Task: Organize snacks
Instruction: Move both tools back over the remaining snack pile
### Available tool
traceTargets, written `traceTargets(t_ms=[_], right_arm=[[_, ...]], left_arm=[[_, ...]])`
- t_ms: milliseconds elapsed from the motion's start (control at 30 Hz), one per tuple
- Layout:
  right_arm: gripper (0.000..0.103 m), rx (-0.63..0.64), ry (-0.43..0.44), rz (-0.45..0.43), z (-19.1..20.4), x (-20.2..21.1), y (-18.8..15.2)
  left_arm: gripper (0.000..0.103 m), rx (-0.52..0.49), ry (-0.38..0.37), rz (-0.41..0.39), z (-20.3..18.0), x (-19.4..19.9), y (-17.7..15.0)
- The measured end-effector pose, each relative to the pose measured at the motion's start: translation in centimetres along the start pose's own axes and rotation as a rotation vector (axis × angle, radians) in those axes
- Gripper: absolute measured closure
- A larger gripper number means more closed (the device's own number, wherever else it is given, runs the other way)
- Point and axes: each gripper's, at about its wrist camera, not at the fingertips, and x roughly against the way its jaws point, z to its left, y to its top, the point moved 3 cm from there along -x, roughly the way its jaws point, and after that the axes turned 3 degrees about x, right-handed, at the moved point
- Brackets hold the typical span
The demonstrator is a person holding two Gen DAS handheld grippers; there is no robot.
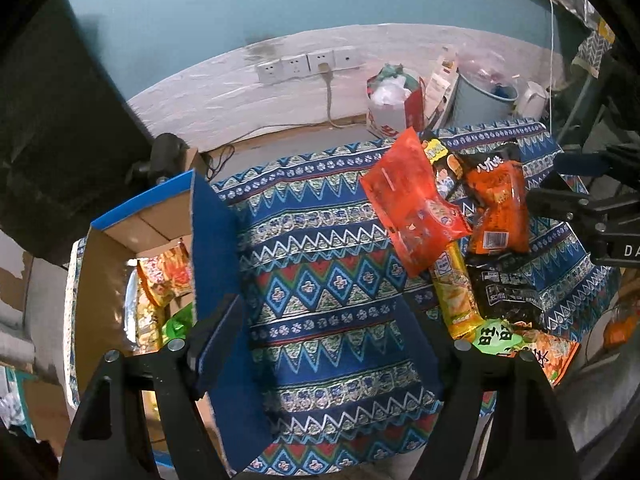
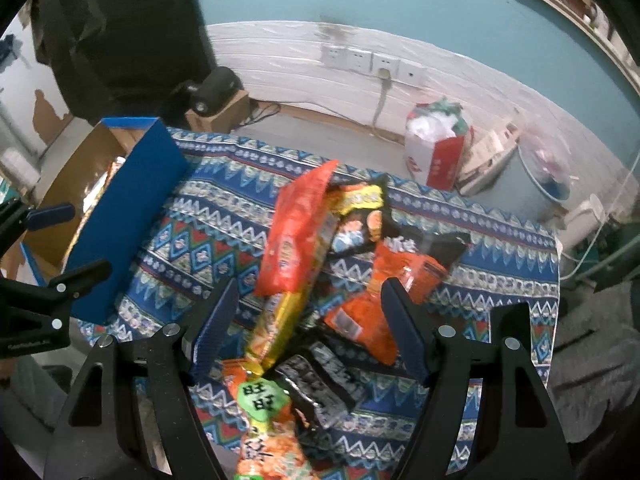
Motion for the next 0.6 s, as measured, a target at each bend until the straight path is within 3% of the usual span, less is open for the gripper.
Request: traceTargets(t_ms=[600], right_arm=[[0.028,-0.138,-0.07,0.139,-6.0,-6.4,-1.9]], left_arm=[[0.023,-0.009,-0.033,0.09,-1.9,-5.7,1.9]])
